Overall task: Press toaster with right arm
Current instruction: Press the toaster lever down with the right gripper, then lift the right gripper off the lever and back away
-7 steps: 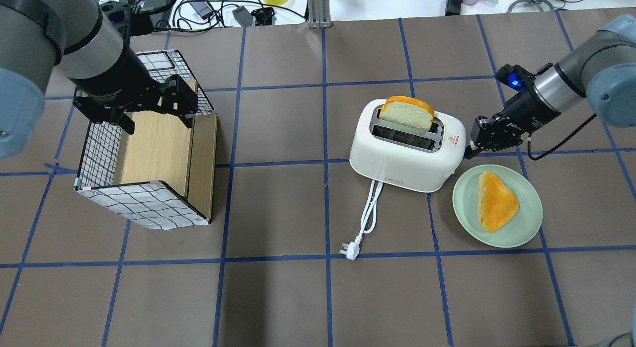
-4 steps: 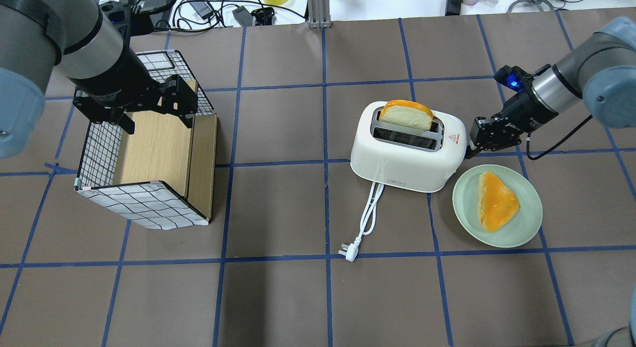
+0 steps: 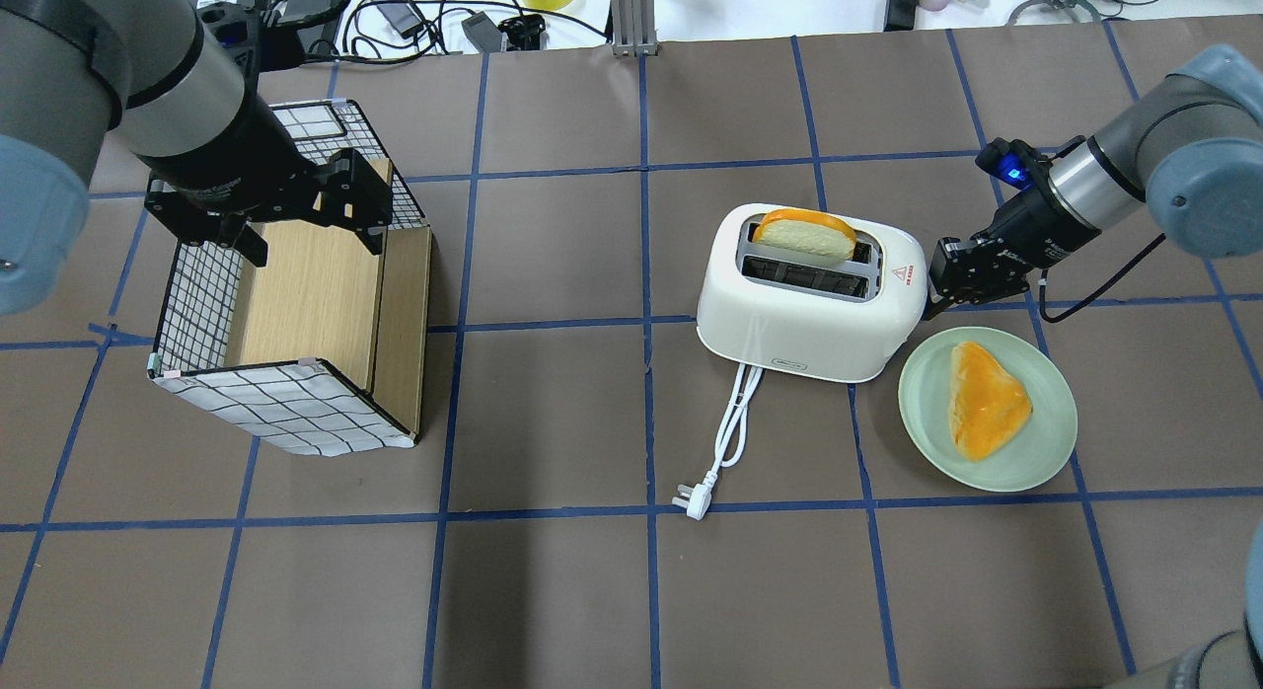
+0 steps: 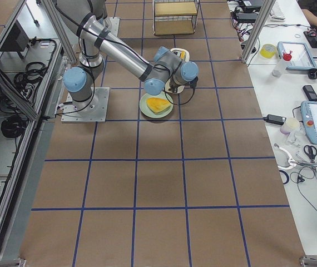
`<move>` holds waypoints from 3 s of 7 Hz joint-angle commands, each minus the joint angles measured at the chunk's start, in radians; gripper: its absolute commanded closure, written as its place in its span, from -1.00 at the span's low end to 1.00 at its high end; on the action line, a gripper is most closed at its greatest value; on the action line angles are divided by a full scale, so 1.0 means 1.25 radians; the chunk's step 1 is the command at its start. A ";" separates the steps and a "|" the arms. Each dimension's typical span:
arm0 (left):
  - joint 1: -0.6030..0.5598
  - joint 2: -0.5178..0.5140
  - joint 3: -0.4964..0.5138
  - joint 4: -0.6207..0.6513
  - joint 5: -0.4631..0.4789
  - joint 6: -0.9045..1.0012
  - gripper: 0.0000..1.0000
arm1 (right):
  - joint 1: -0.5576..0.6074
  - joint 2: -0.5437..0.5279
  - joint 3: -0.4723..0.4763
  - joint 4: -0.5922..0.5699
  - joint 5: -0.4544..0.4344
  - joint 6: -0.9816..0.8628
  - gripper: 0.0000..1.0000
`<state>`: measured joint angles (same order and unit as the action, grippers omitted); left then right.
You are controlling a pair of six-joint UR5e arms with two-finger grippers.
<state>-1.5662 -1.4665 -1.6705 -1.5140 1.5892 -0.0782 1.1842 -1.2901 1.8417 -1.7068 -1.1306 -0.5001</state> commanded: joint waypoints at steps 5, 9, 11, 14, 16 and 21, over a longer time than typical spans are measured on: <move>0.000 0.000 0.000 0.000 0.000 0.000 -1.00 | 0.001 -0.072 -0.030 0.015 -0.039 0.121 1.00; 0.000 0.000 0.000 0.000 0.000 0.000 -1.00 | 0.004 -0.200 -0.090 0.094 -0.118 0.228 1.00; 0.000 0.000 0.000 0.000 -0.001 0.000 -1.00 | 0.015 -0.222 -0.166 0.143 -0.118 0.327 0.97; 0.000 0.000 0.000 0.000 -0.001 0.000 -1.00 | 0.128 -0.227 -0.219 0.130 -0.197 0.476 0.76; 0.000 0.000 0.000 0.000 -0.001 0.000 -1.00 | 0.227 -0.218 -0.233 0.082 -0.320 0.508 0.22; 0.000 0.000 0.000 0.000 -0.001 0.000 -1.00 | 0.304 -0.204 -0.238 0.051 -0.339 0.594 -1.00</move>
<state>-1.5662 -1.4665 -1.6705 -1.5140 1.5888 -0.0782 1.5304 -1.5544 1.5466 -1.6376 -1.5509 0.2000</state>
